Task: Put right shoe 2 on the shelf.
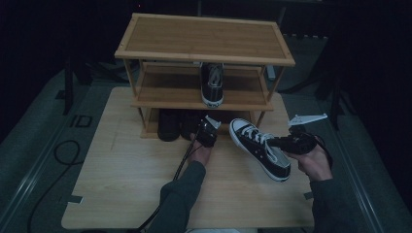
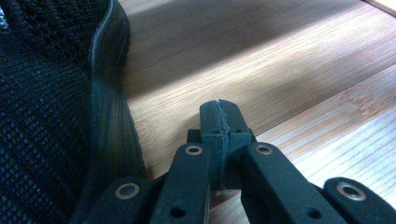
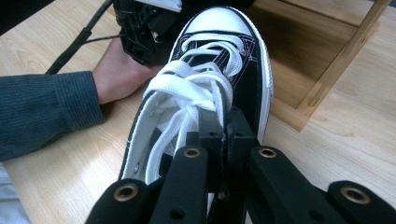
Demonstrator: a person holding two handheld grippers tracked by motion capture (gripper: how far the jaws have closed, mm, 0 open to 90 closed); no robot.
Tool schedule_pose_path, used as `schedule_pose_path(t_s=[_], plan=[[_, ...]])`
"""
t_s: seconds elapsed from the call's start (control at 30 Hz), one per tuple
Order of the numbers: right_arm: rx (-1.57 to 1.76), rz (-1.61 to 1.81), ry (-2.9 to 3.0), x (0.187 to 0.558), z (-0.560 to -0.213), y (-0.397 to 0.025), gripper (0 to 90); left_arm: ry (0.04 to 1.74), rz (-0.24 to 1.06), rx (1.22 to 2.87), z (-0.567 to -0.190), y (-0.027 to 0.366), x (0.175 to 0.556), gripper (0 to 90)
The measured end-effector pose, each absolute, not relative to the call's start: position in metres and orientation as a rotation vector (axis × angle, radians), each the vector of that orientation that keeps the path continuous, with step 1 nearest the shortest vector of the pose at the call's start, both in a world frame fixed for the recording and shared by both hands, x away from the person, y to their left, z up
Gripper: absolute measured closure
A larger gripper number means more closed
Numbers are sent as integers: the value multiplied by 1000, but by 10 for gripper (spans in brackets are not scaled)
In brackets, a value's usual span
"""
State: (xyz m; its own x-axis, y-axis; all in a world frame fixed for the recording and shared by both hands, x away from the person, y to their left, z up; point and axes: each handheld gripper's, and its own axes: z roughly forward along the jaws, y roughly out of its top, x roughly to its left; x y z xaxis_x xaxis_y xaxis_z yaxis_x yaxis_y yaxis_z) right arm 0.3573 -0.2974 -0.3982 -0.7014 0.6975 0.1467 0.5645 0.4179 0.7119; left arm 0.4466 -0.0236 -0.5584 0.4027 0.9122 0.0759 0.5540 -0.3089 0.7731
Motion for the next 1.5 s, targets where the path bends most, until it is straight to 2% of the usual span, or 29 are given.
schedule_pose_path(t_s=[1.5], plan=[[999, 1173, 2528, 354, -355, -290, 885, 1255, 685, 1969, -559, -25, 447, 900]])
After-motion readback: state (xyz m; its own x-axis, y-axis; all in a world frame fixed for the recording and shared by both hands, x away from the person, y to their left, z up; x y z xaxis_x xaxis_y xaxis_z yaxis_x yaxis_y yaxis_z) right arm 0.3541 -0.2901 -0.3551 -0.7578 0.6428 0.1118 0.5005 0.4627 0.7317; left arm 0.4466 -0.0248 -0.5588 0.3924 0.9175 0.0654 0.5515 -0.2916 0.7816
